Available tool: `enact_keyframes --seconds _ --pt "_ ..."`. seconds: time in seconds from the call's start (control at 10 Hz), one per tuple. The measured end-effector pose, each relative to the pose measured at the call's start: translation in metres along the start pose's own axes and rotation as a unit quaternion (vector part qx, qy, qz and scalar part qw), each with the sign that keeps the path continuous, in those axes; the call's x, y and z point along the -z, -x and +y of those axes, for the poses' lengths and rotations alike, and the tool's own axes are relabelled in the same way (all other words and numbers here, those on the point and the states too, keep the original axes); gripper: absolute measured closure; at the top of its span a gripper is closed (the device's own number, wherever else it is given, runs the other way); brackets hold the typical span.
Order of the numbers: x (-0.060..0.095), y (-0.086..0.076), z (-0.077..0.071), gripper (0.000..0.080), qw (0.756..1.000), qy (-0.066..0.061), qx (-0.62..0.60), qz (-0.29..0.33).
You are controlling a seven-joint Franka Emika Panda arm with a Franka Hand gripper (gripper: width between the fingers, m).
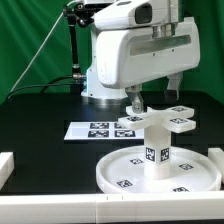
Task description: Assemble round table
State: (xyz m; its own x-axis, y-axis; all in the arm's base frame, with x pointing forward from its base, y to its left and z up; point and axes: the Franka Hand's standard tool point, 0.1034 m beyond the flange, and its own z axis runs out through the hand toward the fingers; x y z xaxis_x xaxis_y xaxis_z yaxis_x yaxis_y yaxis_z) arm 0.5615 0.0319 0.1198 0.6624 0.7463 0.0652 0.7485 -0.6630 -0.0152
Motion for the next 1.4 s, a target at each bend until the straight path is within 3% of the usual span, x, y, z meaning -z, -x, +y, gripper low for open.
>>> enact_keyframes --seconds 0.3,0.6,1.4 --pt "-0.003 -0.001 -0.002 0.0151 0.994 0.01 0.107 -0.005" --pt "-0.004 -0.004 -0.001 0.0151 0.973 0.02 0.227 -0.028" --pt "-0.019 0.0 -0.003 0.0151 0.976 0.014 0.211 -0.04"
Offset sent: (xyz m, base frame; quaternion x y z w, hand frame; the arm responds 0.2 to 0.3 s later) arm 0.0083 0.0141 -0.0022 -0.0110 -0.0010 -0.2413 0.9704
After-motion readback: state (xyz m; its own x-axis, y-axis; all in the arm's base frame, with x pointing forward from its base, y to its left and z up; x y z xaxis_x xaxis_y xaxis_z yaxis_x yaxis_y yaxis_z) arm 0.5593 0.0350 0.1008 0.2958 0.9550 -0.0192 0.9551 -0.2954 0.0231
